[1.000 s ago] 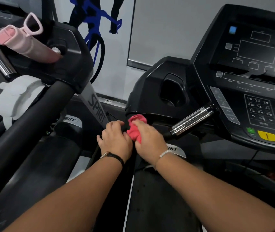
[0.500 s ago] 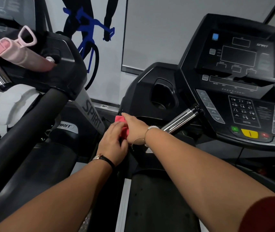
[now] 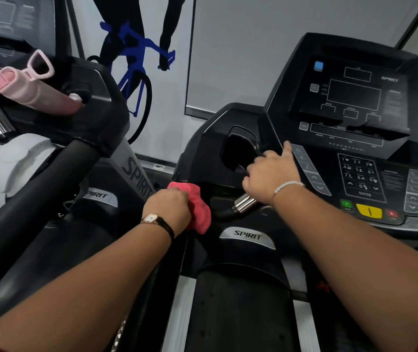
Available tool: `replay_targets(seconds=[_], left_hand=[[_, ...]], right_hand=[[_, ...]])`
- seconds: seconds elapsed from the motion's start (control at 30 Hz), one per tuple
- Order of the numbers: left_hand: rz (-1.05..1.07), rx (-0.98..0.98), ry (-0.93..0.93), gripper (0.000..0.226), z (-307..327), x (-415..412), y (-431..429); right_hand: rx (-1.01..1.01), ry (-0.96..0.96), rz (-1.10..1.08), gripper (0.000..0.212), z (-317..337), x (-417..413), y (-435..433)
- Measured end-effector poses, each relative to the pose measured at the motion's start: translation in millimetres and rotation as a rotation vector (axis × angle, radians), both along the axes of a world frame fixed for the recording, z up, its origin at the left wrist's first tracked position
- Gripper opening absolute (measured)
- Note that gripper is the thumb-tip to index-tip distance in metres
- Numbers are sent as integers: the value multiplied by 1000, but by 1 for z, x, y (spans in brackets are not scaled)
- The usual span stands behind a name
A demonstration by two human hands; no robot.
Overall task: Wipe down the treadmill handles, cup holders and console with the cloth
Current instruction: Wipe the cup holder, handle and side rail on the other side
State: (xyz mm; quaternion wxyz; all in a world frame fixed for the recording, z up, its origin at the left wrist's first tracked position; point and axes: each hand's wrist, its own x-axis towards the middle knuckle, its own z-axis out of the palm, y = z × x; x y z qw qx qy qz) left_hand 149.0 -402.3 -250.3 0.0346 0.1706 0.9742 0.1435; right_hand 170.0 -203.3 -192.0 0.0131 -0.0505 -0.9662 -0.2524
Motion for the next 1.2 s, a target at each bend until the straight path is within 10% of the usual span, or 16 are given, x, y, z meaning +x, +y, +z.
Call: replay_targets(seconds=[0.2, 0.33, 0.5, 0.83, 1.2], left_hand=[[14, -108, 63, 50, -5, 2, 6], [-39, -177, -111, 29, 3, -7, 19], [198, 223, -123, 37, -11, -21, -6], [-225, 330, -184, 79, -36, -2, -32], [157, 363, -319, 26, -14, -33, -30]], right_hand=[[-51, 100, 33, 28, -7, -5, 1], [-64, 104, 32, 24, -9, -6, 2], [-64, 95, 29, 18, -9, -8, 3], [-29, 92, 27, 21, -13, -10, 4], [-42, 61, -18, 21, -11, -12, 2]])
